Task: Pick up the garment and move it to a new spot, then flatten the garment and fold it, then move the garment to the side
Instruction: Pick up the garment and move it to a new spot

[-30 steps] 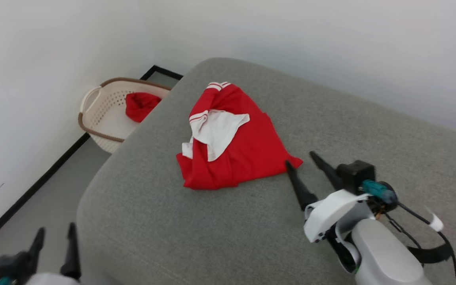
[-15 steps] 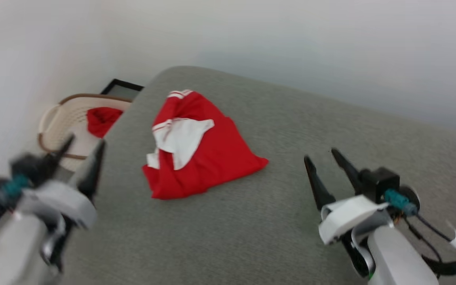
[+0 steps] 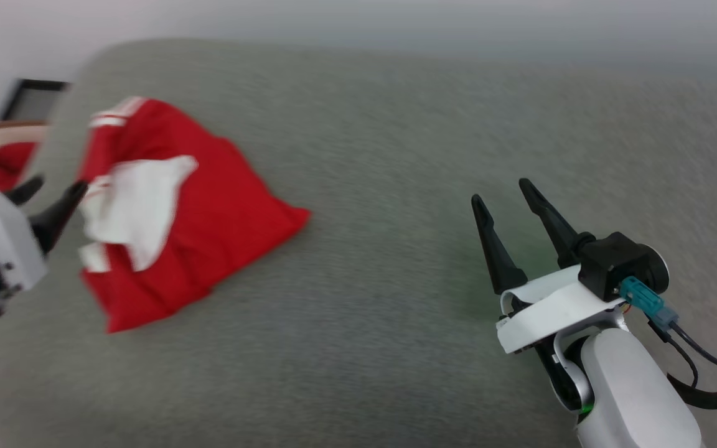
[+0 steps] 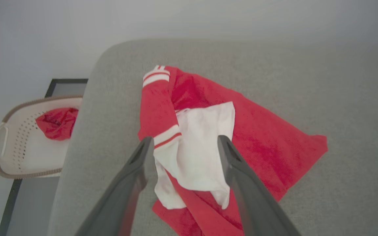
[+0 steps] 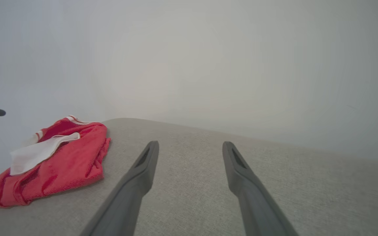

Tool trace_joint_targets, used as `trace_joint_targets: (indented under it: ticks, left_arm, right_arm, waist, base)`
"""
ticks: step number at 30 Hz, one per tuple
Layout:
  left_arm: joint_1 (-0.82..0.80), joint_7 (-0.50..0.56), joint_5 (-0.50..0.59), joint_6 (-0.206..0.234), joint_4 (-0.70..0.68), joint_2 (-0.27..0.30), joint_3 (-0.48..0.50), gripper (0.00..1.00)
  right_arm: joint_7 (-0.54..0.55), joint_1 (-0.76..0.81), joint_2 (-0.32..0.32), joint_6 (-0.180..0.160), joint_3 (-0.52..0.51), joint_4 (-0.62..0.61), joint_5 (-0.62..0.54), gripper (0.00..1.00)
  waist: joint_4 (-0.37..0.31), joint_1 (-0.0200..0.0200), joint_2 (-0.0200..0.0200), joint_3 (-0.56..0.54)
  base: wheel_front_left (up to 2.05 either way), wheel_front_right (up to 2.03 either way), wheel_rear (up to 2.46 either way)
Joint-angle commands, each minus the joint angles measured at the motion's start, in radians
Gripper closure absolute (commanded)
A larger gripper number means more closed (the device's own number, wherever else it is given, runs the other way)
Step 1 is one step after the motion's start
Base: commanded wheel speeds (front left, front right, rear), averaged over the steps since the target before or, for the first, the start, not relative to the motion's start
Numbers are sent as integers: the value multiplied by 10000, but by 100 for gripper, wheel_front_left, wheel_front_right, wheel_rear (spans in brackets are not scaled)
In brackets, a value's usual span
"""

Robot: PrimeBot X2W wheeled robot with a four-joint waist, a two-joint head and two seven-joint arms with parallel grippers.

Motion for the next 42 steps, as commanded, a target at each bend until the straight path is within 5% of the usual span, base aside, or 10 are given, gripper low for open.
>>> trace_joint_targets:
  ticks: [1, 10, 18, 19, 20, 21, 22, 23, 35, 42]
  left_arm:
    - [-273, 841, -695, 18, -77, 471, -448, 0]
    - [-407, 3890, -3117, 17, -120, 1656, -1395, 0]
    - [-69, 4481, -3680, 23, -104, 1208, -1603, 0]
    - [-22, 4454, -3676, 26, -79, 1141, -1625, 9]
    - [29, 4451, -3668, 26, -113, 1068, -1654, 38]
    - [44, 4385, -3615, 25, -214, 989, -1665, 55]
    - [56, 4257, -3586, 22, -290, 900, -1646, 89]
    - [89, 4117, -3593, 22, -309, 830, -1609, 100]
    - [-1066, 1375, -2185, -4, -977, 1594, -1491, 100]
    - [-2208, 792, -1456, 11, -3127, 1685, -2320, 100]
  right_arm:
    - [-6, 76, 35, -3, 100, -280, -73, 0]
    - [-8, 169, 32, -3, 408, -1196, -85, 0]
    - [-7, 231, 32, -3, 470, -1597, -194, 0]
    - [-8, 231, 32, -3, 483, -1621, -208, 0]
    - [-7, 226, 32, -3, 494, -1636, -228, 0]
    - [-7, 219, 32, -3, 501, -1654, -240, 0]
    - [-7, 216, 32, -3, 490, -1677, -264, 0]
    - [-7, 232, 31, -3, 483, -1676, -257, 0]
    - [-7, 432, 21, -3, 432, -1213, 209, 0]
    - [-7, 752, 12, -3, 327, -1325, 738, 0]
  waist:
    - [-2066, 0, 0, 2003]
    - [-2629, 0, 0, 2601]
    - [-2793, 0, 0, 3031]
    - [-2801, 0, 0, 3054]
    - [-2808, 0, 0, 3067]
    - [-2808, 0, 0, 3073]
    - [-2792, 0, 0, 3045]
    - [-2775, 0, 0, 2987]
    - [-2646, 0, 0, 1680]
    - [-3134, 0, 0, 1297]
  base:
    - [0, 0, 0]
    - [0, 0, 0]
    - [0, 0, 0]
    - [0, 0, 0]
    - [0, 0, 0]
    - [0, 0, 0]
    - [0, 0, 0]
    - [0, 0, 0]
    - [0, 0, 0]
    - [0, 0, 0]
